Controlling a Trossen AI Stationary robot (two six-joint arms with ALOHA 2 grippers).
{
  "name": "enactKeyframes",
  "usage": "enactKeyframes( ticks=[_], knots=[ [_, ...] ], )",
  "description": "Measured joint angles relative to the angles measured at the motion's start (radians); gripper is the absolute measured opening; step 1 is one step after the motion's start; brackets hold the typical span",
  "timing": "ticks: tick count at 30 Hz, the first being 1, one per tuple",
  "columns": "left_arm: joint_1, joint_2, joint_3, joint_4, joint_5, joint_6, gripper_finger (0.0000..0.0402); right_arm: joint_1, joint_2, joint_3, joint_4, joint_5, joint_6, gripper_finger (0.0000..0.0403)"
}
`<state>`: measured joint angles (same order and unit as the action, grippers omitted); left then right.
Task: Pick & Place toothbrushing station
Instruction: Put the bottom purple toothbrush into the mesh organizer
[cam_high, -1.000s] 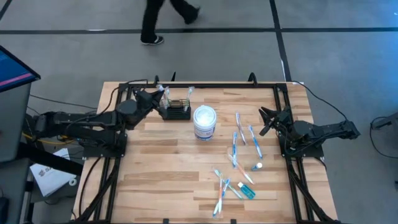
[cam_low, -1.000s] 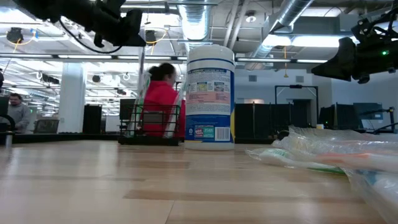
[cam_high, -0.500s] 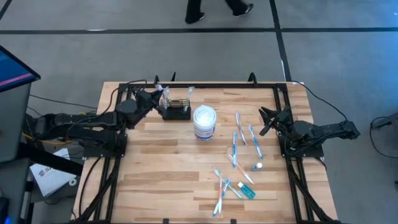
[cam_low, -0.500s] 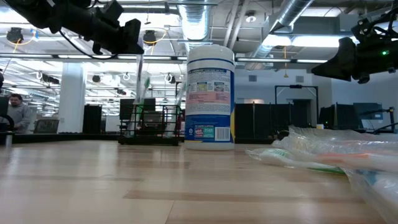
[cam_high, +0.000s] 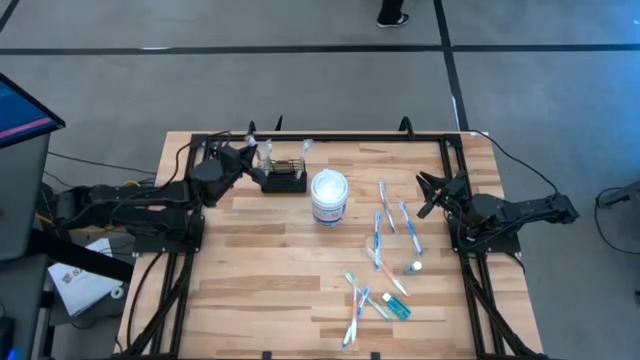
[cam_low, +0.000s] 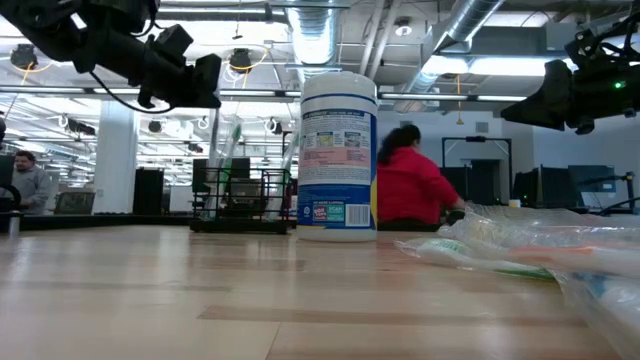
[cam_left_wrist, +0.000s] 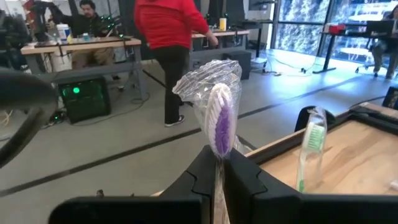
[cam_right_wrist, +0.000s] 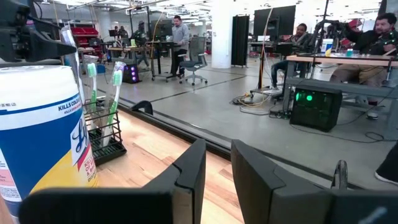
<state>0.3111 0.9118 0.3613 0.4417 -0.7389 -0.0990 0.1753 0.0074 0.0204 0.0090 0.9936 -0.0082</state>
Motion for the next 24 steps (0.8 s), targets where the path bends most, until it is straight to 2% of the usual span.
enactKeyframes(
  ticks=[17,24],
  knots=[
    [0.000,0.003,-0.061,0.085,0.003,-0.019,0.0008,0.000,0.000,0.000,0.000,0.000,0.000,0.0069],
    [0.018,0.111,-0.061,0.140,0.004,-0.042,0.0008,0.000,0.000,0.000,0.000,0.002,0.000,0.0069]
  ],
)
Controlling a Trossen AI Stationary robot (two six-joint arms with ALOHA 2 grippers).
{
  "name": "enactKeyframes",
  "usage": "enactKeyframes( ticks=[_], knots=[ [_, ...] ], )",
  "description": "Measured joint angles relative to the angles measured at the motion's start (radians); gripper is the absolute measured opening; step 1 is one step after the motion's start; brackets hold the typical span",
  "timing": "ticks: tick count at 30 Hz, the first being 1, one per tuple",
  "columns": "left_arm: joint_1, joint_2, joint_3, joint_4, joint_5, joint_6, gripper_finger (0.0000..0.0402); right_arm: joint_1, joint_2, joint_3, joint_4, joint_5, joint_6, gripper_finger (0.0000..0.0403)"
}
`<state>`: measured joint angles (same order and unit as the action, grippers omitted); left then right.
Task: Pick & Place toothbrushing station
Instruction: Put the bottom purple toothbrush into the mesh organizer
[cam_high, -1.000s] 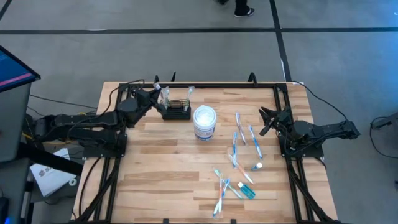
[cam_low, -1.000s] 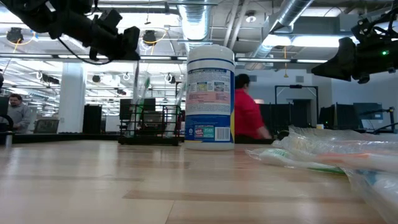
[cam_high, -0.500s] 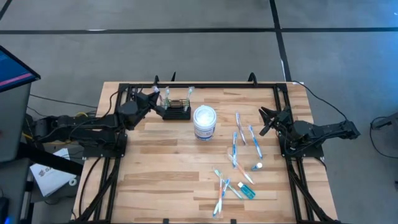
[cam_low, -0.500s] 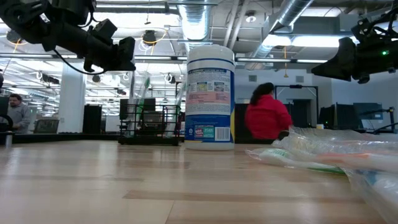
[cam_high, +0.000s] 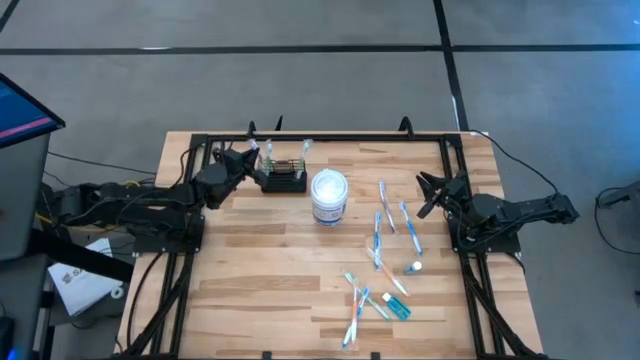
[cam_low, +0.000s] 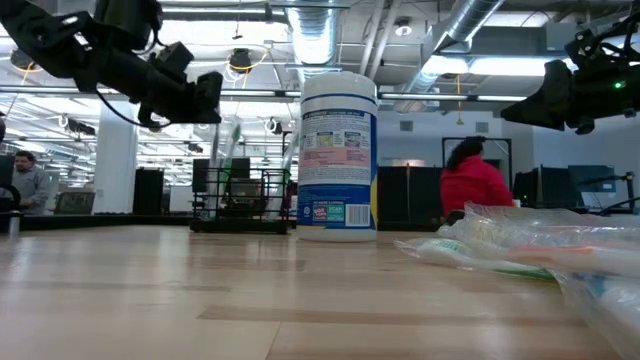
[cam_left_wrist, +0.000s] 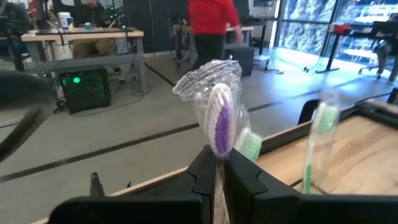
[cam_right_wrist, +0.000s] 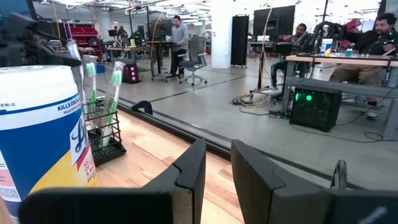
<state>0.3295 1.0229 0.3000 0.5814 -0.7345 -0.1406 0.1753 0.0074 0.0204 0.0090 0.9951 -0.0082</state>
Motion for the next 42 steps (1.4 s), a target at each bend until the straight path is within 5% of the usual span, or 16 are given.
enactKeyframes(
  ticks=[17,42],
  knots=[
    [0.020,0.182,0.000,0.095,0.005,-0.022,0.0008,0.000,0.000,0.000,0.000,0.000,-0.002,0.0069],
    [0.020,0.171,0.000,0.094,-0.033,-0.022,0.0078,0.000,0.000,0.000,0.000,0.000,0.001,0.0069]
  ],
)
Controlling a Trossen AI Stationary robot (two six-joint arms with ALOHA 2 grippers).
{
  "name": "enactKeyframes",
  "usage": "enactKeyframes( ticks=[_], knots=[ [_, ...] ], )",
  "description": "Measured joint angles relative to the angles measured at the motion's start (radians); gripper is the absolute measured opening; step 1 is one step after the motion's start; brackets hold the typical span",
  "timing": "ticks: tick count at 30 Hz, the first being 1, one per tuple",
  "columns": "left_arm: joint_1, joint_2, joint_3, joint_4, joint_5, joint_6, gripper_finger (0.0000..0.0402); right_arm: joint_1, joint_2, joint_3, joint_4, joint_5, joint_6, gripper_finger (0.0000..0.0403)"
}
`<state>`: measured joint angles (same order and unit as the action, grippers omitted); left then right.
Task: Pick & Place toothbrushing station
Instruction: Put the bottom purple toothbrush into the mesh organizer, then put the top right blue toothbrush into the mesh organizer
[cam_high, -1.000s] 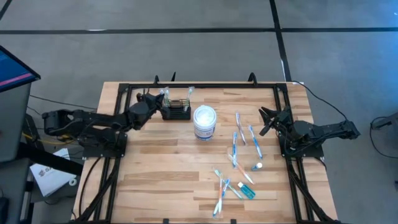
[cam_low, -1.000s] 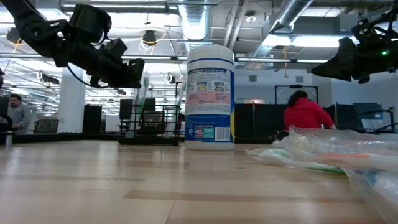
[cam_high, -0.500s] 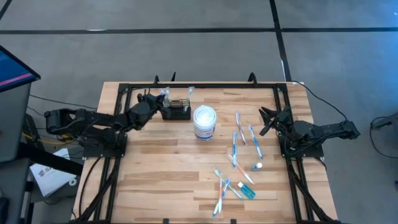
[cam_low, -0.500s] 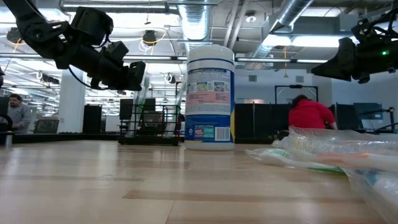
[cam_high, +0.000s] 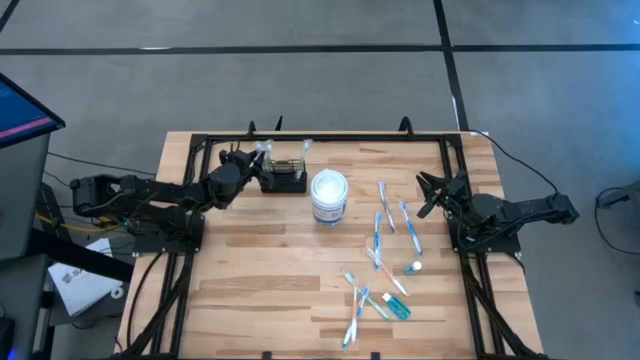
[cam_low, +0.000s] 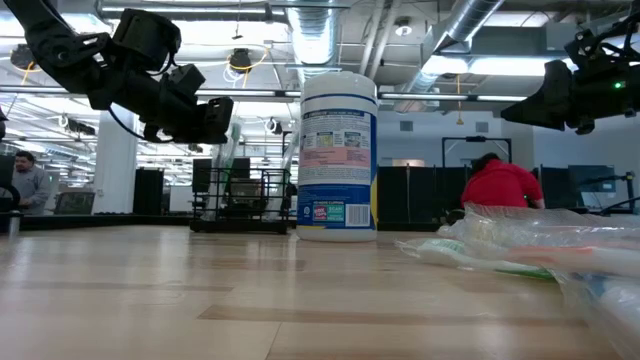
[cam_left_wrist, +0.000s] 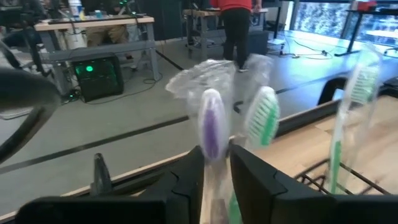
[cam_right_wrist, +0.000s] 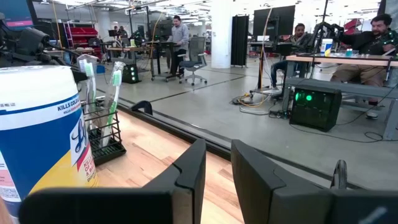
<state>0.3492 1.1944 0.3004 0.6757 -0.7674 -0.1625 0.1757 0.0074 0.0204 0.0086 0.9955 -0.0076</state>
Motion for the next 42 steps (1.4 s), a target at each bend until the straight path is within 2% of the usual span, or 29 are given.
enactKeyframes(
  ticks=[15,18,23,29,37,42],
  knots=[
    [-0.002,-0.050,0.001,-0.008,-0.012,0.023,0.0126,0.001,0.000,0.000,0.000,0.000,0.000,0.0069],
    [-0.002,-0.081,0.000,-0.008,-0.014,0.076,0.0134,0.001,0.000,0.000,0.000,0.000,0.000,0.0069],
    [-0.022,-0.171,0.000,-0.005,-0.016,0.076,0.0144,0.001,0.000,0.000,0.000,0.000,0.000,0.0069],
    [-0.079,-0.231,0.000,-0.004,-0.018,0.129,0.0144,0.001,0.000,0.000,0.000,0.000,0.011,0.0069],
    [-0.107,-0.235,0.000,-0.006,-0.017,0.132,0.0148,0.001,0.000,0.000,0.000,-0.001,0.015,0.0069],
    [-0.171,-0.260,0.000,-0.002,0.011,0.130,0.0145,0.001,0.000,0.000,0.003,-0.033,0.016,0.0069]
  ],
)
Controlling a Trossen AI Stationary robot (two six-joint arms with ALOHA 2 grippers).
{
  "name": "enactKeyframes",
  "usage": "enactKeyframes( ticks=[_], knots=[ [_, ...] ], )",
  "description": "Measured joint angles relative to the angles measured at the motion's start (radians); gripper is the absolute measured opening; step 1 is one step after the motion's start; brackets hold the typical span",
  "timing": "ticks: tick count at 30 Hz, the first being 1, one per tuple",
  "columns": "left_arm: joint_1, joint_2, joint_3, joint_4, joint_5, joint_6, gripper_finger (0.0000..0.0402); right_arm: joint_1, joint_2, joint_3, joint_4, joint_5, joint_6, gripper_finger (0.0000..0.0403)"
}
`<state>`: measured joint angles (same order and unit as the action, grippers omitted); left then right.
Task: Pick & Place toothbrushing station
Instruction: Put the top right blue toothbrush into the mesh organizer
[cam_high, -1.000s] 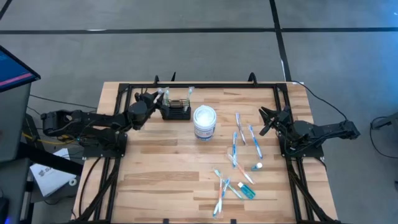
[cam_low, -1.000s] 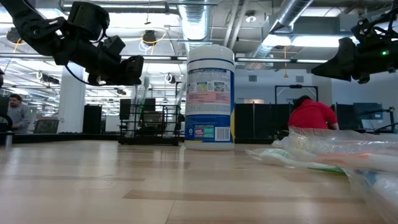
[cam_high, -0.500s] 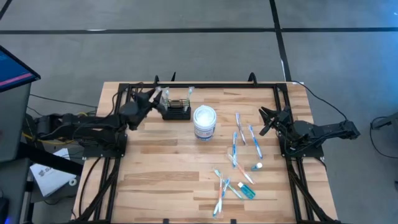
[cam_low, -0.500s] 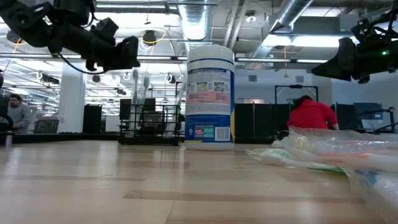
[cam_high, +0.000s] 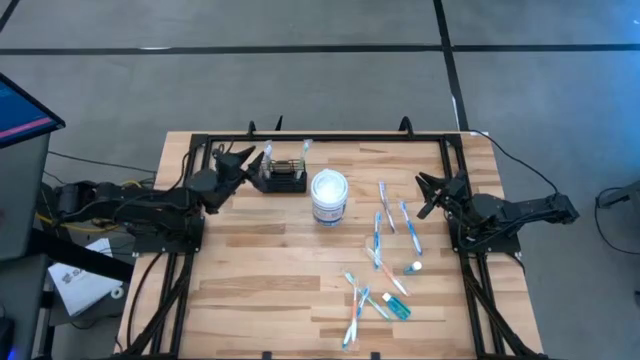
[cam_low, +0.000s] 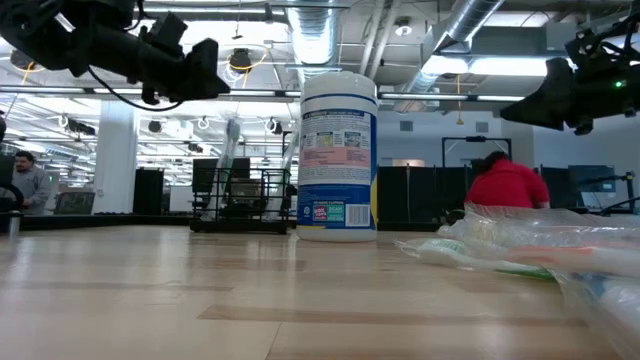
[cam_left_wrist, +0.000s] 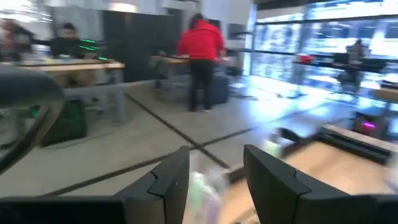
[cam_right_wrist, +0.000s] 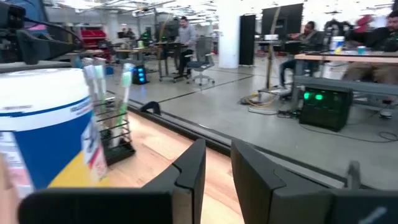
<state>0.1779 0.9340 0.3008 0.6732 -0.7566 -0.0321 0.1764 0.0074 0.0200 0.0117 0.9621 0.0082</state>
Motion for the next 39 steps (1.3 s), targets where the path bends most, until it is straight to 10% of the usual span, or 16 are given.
enactKeyframes(
  ticks=[23,39],
  knots=[
    [-0.181,-0.002,0.000,0.046,0.105,-0.071,0.0120,-0.006,0.495,0.264,-0.603,-0.323,0.713,0.0069],
    [-0.180,-0.002,0.000,0.054,0.109,-0.071,0.0118,-0.157,0.720,0.272,-0.601,-0.557,0.762,0.0086]
  ],
)
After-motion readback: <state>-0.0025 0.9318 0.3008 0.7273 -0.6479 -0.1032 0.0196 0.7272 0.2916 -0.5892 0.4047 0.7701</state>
